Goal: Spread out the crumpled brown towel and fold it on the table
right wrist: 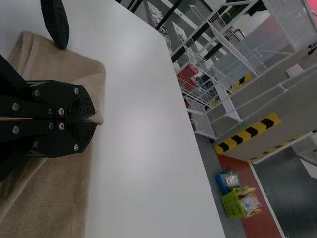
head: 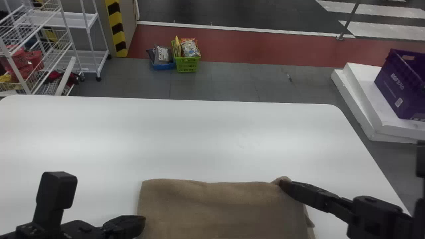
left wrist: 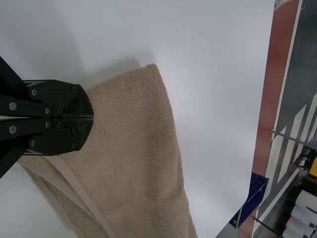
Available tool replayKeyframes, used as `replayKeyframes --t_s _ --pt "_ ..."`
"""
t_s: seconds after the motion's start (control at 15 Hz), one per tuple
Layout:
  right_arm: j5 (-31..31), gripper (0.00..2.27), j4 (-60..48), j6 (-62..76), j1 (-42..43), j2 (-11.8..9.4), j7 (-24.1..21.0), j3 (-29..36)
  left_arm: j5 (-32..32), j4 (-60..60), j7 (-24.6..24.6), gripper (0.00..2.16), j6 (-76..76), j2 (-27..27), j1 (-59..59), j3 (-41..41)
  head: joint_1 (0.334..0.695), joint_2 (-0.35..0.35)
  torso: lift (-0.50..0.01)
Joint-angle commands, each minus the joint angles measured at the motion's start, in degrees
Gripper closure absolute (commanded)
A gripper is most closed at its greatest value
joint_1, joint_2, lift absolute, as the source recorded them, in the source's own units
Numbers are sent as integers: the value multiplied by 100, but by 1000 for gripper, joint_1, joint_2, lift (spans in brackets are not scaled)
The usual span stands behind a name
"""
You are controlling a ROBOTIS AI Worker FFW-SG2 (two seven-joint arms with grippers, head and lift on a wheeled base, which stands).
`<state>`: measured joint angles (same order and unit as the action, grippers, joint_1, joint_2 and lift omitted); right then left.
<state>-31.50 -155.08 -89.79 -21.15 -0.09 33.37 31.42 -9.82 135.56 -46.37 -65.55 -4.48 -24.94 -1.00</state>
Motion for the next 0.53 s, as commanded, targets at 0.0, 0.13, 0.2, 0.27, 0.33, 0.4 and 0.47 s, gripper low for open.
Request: replayKeyframes --t_s 0.0,0.13,0.2,0.27,0.33,0.4,0.47 --pt "-981 1541 -497 -29 -161 14 -59 963 -3 -29 5 1916 3 0 41 4 695 -104 -127" --pt "-2387 1541 -462 -29 -65 14 -402 2299 -29 -117 14 1916 3 0 112 65 695 -116 -127" --pt "-2607 1541 -383 -29 -65 14 -410 2685 -29 -188 32 1916 3 0 165 91 695 -158 -127" --pt "-2431 1541 -137 -29 -65 14 -410 2747 -38 -240 58 1916 3 8 182 135 695 -185 -127" --pt "-2220 1541 285 -29 50 14 -393 2747 -73 -267 67 1916 3 0 182 232 695 -208 -127" --pt "-1886 1541 672 -29 120 14 -331 2571 -126 -284 128 1916 3 8 191 329 695 -236 -127" --pt "-1535 1541 1015 -29 120 14 -226 2299 -126 -311 190 1916 20 0 200 425 695 -292 -127"
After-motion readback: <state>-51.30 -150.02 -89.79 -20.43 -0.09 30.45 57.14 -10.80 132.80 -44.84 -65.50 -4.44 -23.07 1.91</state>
